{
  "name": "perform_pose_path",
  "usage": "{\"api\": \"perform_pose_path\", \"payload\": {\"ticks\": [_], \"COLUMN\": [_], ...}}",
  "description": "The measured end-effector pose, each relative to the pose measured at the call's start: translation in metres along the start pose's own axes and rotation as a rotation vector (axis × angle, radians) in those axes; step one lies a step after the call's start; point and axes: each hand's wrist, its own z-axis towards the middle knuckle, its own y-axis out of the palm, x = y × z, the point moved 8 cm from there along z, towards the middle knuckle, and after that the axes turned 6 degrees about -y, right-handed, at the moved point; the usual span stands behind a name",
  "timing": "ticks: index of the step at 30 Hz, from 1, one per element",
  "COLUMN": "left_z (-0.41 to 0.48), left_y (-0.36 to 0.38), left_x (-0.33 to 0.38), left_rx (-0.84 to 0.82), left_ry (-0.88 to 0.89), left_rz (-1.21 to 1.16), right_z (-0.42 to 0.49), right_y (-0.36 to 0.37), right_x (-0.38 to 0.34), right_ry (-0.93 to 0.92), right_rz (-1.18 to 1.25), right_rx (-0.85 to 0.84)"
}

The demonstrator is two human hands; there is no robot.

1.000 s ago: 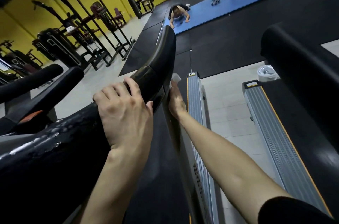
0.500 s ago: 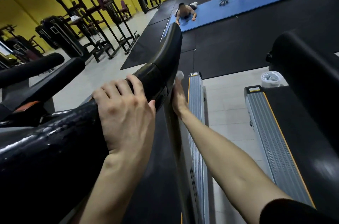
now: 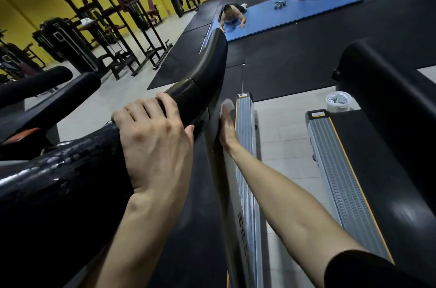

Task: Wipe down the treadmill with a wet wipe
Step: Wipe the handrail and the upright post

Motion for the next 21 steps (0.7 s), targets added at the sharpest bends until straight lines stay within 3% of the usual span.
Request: {"api": "perform_pose_path", "payload": {"ticks": [3, 8, 12, 16, 18, 21], "left_z": [0.000, 0.001, 0.001, 0.002, 0.002, 0.002], "left_y": [0.001, 0.002, 0.003, 0.003, 0.004, 0.004], "left_x": [0.000, 0.000, 0.001, 0.002, 0.002, 0.002], "left_rx": [0.003, 0.011, 0.024, 0.032, 0.031, 0.047], "left_ry": [0.002, -0.008, -0.004, -0.007, -0.004, 0.009], "left_rz": [0.012, 0.028, 0.047, 0.046, 0.049, 0.047], "right_z": [0.021, -0.150, -0.120, -0.056, -0.070, -0.127], "right_y": [0.014, -0.008, -0.007, 0.019, 0.035, 0.031], "right_x": [0.014, 0.045, 0.060, -0.018, -0.041, 0.012], "right_ry": [-0.069, 0.067, -0.048, -0.333, -0.550, -0.676], "right_rz": [0.055, 0.202, -0.035, -0.401, -0.629, -0.851], "right_rx": [-0.114, -0.042, -0.062, -0.012, -0.022, -0.063]}}
